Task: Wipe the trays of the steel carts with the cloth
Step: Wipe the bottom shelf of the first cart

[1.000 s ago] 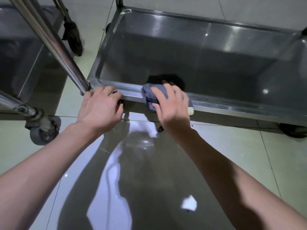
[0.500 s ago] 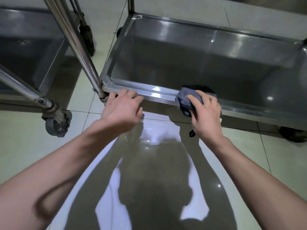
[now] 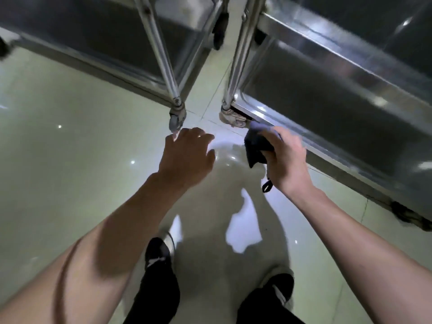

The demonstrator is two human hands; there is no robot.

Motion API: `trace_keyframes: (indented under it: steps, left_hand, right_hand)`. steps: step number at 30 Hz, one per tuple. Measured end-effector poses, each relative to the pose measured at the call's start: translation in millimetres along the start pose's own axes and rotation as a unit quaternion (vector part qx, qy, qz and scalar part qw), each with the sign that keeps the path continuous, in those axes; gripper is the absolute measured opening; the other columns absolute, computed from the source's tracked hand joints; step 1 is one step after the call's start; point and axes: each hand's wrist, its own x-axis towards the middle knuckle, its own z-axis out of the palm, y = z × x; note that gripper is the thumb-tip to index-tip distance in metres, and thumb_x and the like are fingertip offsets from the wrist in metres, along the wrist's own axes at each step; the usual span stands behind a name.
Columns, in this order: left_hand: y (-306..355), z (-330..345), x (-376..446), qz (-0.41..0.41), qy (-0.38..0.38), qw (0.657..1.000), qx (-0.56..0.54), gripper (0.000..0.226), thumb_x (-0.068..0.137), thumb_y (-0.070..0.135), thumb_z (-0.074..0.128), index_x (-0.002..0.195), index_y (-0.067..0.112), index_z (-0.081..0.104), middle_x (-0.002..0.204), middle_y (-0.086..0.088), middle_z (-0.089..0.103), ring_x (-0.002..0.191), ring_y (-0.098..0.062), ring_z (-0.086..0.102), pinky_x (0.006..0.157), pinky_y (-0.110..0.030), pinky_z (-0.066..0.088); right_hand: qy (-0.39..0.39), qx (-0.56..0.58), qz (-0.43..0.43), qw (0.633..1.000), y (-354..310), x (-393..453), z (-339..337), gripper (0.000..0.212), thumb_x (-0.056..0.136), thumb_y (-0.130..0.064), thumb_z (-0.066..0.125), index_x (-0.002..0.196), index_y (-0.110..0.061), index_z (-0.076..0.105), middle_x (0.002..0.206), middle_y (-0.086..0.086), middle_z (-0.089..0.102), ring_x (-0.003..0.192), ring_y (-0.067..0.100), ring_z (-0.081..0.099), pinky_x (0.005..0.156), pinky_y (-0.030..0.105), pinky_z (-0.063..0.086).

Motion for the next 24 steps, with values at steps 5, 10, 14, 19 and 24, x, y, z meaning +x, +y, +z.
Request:
trace_keyframes:
  steps: [5,10,14,19,24]
  left_hand:
    - [-15,-143,-87,-0.087,0.001,0.995,-0.042,0.037,0.100,0.035,0.047,0.134,0.027,0.057,0.138,0.004,0.056,0.126,-0.024,0.050,0.105,-0.045,0.039]
    - [-30,-283,-155,-0.119,0.016,0.991,-0.052,0.042,0.103,0.038,0.043,0.144,0.028,0.049,0.149,0.006,0.047,0.137,-0.017,0.042,0.113,-0.042,0.033]
    - [-50,-373,-184,-0.132,0.044,0.989,-0.041,0.043,0.104,0.039,0.041,0.146,0.028,0.046,0.151,0.006,0.045,0.137,-0.017,0.042,0.112,-0.041,0.034]
    - [-86,-467,-212,-0.139,0.088,0.985,-0.046,0.044,0.103,0.039,0.042,0.145,0.028,0.048,0.150,0.004,0.046,0.136,-0.019,0.043,0.110,-0.041,0.036]
    - [-119,-537,-257,-0.112,0.150,0.977,-0.102,0.038,0.096,0.028,0.057,0.131,0.017,0.064,0.134,-0.004,0.064,0.123,-0.025,0.057,0.100,-0.044,0.049]
  right_hand:
    - [-0.097,-0.023,0.025,0.995,-138,-52,-60,0.030,0.086,-0.015,0.045,0.102,-0.037,0.058,0.116,-0.003,0.060,0.095,0.032,0.058,0.088,0.050,0.052]
    - [-0.110,-0.005,-0.026,0.994,-277,-76,-112,0.020,0.084,-0.019,0.046,0.098,-0.029,0.057,0.101,-0.011,0.059,0.096,0.019,0.058,0.085,0.030,0.052]
    - [-0.104,-0.072,-0.129,0.984,-362,-75,-150,0.047,0.090,-0.006,0.051,0.127,-0.035,0.054,0.138,-0.015,0.049,0.126,0.019,0.043,0.103,0.044,0.040]
    - [-0.080,-0.093,-0.146,0.982,-469,-62,-189,0.041,0.100,-0.017,0.051,0.139,-0.029,0.051,0.149,-0.003,0.042,0.132,0.025,0.036,0.107,0.045,0.034]
    - [-0.053,-0.052,-0.149,0.986,-565,-68,-221,0.038,0.097,-0.012,0.054,0.134,-0.022,0.057,0.142,-0.003,0.049,0.128,0.026,0.042,0.108,0.044,0.035]
